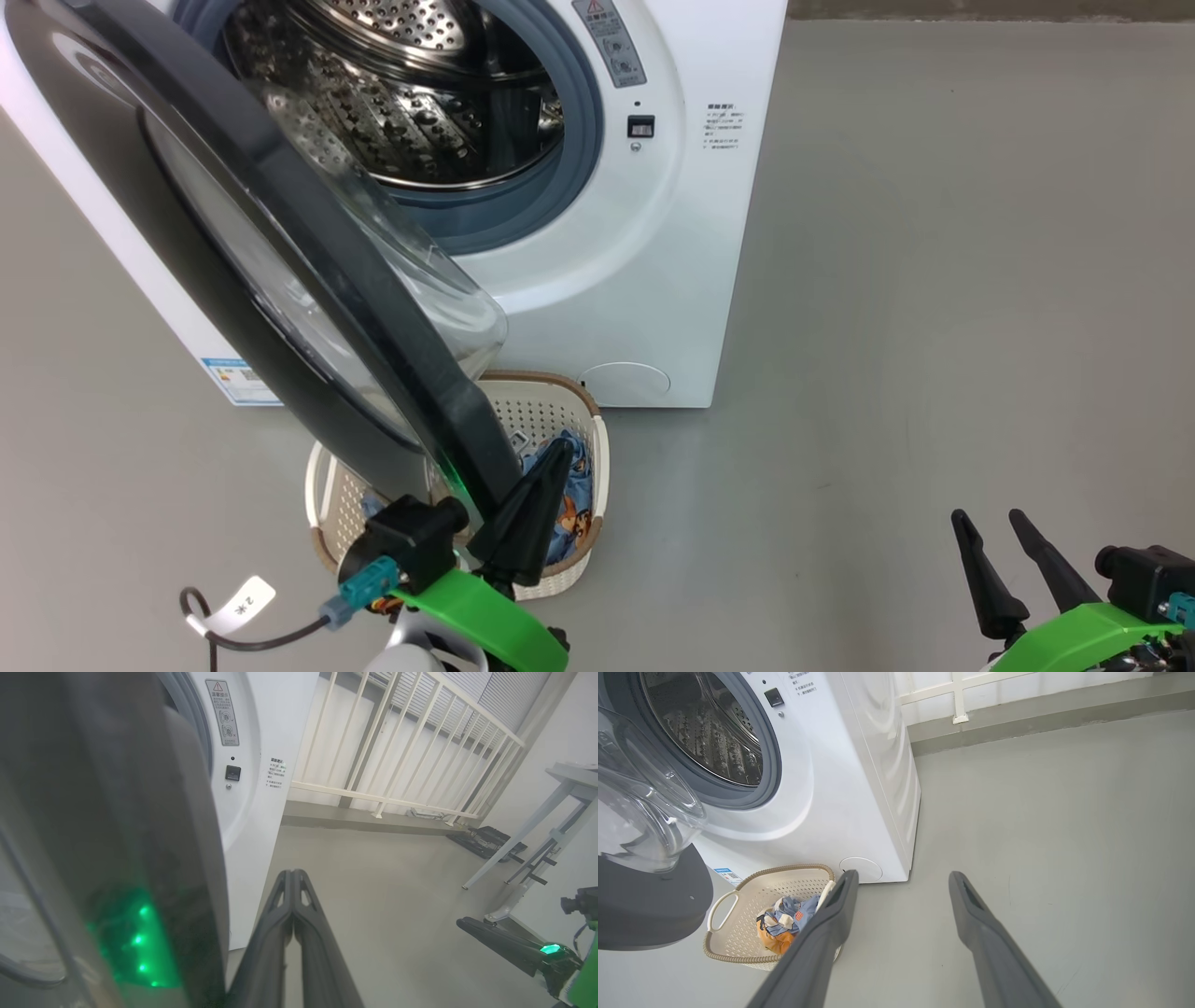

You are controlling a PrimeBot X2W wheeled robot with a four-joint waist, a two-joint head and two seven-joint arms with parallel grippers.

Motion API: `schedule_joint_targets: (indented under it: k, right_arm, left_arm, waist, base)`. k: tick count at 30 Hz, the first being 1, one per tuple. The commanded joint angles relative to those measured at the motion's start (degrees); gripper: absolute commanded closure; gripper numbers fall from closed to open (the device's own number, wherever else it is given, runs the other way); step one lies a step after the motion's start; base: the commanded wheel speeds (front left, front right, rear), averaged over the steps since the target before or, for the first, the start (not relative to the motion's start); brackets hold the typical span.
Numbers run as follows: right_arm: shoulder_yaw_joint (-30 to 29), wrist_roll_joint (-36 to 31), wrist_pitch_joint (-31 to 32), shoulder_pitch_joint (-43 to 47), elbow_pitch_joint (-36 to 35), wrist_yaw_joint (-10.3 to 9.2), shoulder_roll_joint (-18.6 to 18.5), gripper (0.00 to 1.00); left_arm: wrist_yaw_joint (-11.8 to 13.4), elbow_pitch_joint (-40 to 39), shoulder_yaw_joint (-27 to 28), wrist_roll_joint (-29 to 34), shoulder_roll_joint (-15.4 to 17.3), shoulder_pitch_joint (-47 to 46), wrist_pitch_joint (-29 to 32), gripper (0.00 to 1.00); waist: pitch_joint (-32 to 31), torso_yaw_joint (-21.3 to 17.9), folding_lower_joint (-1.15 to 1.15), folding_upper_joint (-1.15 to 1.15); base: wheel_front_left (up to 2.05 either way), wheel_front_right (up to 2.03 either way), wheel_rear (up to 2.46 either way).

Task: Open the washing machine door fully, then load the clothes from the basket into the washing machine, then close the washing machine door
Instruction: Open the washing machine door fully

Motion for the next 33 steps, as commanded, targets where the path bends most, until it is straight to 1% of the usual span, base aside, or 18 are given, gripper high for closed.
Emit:
schedule_joint_targets:
  k: [1,16,33]
  right_arm:
    - [0.91,0.27,-0.7,-1.58,-1.38,0.09,-1.08,0.0]
    - [0.31,-0.01,-0.7,-1.33,-1.81,0.09,-0.74,0.0]
    - [0.52,0.05,-0.7,-1.09,-1.91,0.09,-0.75,0.0]
  left_arm:
    - [0.52,-0.95,2.56,-0.82,0.59,-2.55,-0.76,1.0]
    - [1.3,-2.46,4.99,-1.26,0.59,0.18,-0.77,1.0]
    - [1.58,-5.96,8.45,0.99,0.59,5.84,-0.77,1.0]
  waist:
    - [-0.03,0.09,0.0,0.0]
    - [0.03,1.79,0.0,0.0]
    - [-0.08,4.95,0.0,0.0]
  base:
    - [0.0,0.0,0.0]
    - [0.0,0.0,0.0]
    - [0.0,0.0,0.0]
